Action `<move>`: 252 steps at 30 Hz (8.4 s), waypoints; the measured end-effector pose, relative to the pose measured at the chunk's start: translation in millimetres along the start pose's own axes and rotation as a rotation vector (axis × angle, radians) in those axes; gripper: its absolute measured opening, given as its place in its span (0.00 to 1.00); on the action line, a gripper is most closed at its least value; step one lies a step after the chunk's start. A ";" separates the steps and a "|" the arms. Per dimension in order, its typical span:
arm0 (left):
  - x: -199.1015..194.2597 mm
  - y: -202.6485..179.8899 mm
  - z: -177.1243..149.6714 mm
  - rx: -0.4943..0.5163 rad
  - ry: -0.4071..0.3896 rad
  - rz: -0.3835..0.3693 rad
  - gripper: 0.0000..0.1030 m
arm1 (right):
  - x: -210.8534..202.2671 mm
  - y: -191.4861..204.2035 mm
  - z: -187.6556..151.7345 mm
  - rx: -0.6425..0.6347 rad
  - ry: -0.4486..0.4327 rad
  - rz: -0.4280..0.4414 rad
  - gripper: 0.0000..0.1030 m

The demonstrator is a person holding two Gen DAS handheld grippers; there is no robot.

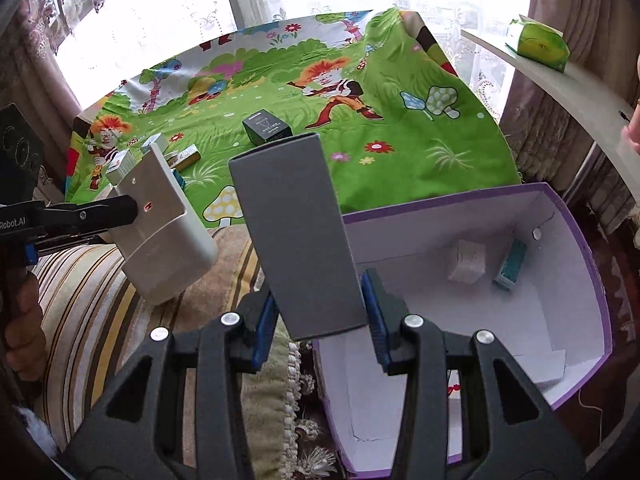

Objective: Organize rigid objects
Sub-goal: 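Carry the holder and gray box into the purple-rimmed box while both tools open, then withdraw both open tools back over the sheet, then grasp the dark blue plastic cup with the left tool while the right tool grasps the red-and-blue toy truck, then carry the cup and truck into the purple-rimmed box while both tools open to release them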

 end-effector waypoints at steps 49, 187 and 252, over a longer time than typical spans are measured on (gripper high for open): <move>22.0 -19.2 -25.1 0.104 0.075 0.103 0.50 | -23.9 -12.7 -12.2 0.095 -0.026 -0.058 0.72; -98.5 114.8 6.8 0.181 0.037 0.324 0.49 | 32.5 62.2 20.4 -0.327 0.126 -0.027 0.15; 0.2 -5.0 -0.7 0.352 0.165 0.152 0.49 | 55.6 -167.0 -65.7 -0.046 0.408 -0.247 0.41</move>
Point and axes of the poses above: each gripper's, at about its wrist camera, not at the fingertips, and x roughly the way its jaws point, y to its left, z to its top, the point moved 5 cm from there along x, roughly the way its jaws point, and after that the axes turned 4 degrees about -y, right-handed, at the moved point
